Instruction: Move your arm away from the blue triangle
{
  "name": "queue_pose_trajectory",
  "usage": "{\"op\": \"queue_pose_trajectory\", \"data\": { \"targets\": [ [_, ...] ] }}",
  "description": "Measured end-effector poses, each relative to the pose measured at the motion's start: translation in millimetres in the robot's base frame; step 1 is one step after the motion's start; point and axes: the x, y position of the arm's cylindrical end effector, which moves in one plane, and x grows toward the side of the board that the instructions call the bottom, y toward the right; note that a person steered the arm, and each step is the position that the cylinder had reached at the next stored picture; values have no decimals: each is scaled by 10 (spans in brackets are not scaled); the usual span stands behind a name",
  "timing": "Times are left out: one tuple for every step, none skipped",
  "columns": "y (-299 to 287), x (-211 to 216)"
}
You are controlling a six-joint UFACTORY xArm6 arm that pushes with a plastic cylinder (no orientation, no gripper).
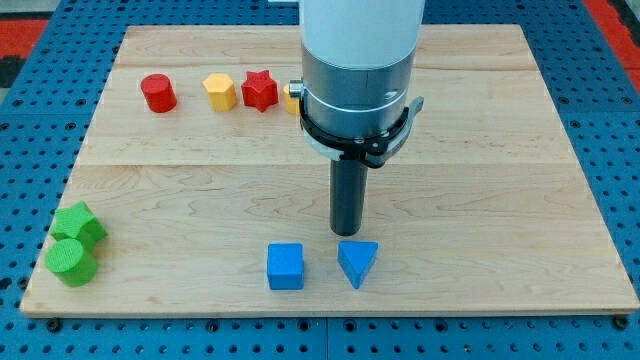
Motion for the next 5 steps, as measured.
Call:
{"op": "queue_pose_trajectory", "data": {
  "targets": [
    [-1,0],
    [-5,1],
    [-5,1],
    [-22,-78],
    [-250,-521]
  ]
}}
